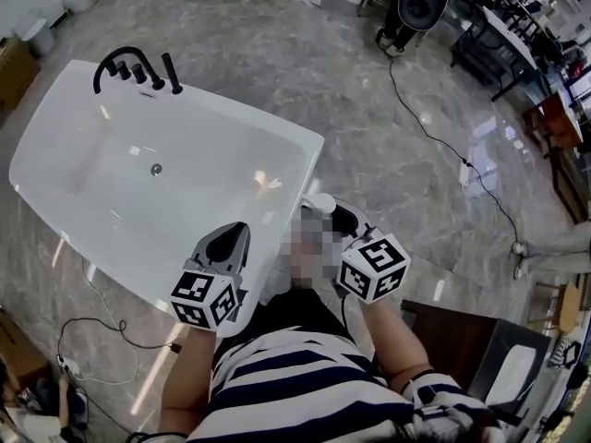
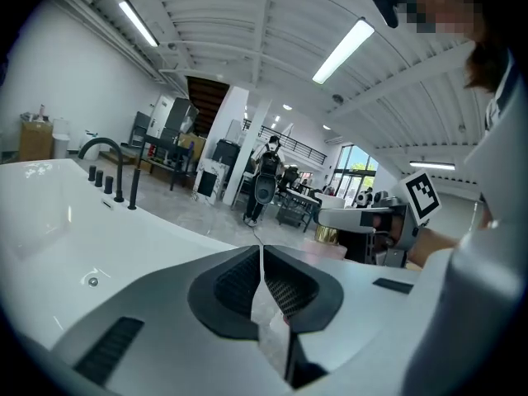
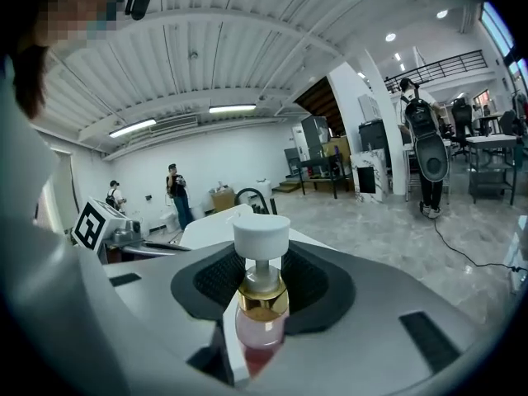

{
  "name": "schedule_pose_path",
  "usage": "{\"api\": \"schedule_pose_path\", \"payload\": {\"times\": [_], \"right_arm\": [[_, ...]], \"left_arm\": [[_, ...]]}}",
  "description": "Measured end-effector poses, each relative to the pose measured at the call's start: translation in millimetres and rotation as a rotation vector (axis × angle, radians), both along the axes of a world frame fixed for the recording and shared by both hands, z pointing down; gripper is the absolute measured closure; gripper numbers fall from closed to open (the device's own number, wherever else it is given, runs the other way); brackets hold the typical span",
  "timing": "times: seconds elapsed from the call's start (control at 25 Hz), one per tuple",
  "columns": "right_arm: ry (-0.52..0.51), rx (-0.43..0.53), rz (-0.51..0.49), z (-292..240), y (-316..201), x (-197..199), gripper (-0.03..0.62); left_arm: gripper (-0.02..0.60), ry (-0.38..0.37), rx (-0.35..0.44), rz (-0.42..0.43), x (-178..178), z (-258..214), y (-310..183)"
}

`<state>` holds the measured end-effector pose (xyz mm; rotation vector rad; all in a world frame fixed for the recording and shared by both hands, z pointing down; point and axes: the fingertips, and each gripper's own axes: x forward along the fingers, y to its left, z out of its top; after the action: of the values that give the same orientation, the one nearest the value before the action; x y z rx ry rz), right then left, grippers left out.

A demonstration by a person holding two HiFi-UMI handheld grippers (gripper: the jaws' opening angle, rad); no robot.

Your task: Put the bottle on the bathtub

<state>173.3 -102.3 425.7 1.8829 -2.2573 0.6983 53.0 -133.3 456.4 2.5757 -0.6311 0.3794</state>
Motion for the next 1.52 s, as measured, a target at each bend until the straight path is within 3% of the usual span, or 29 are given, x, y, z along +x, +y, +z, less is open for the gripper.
{"api": "schedule_pose_path", "payload": {"times": [0.32, 0.8, 1.52], "right_arm": [[-0.012, -0.029, -0.103, 20.3, -52.2, 41.9, 0.442], [0.005, -0.014, -0.159, 39.2, -132.8, 111.0, 0.441], [0.052, 0.030, -0.212, 77.3, -218.3, 151.8, 0.441]], "left_arm": [[0.555, -0.018, -0.019, -0.077, 52.1, 10.7, -31.3], [0.555, -0.044, -0.018, -0.160, 105.9, 29.5, -82.9], [0.555, -0.116, 0.010, -0.257, 131.5, 55.6, -132.5]]}}
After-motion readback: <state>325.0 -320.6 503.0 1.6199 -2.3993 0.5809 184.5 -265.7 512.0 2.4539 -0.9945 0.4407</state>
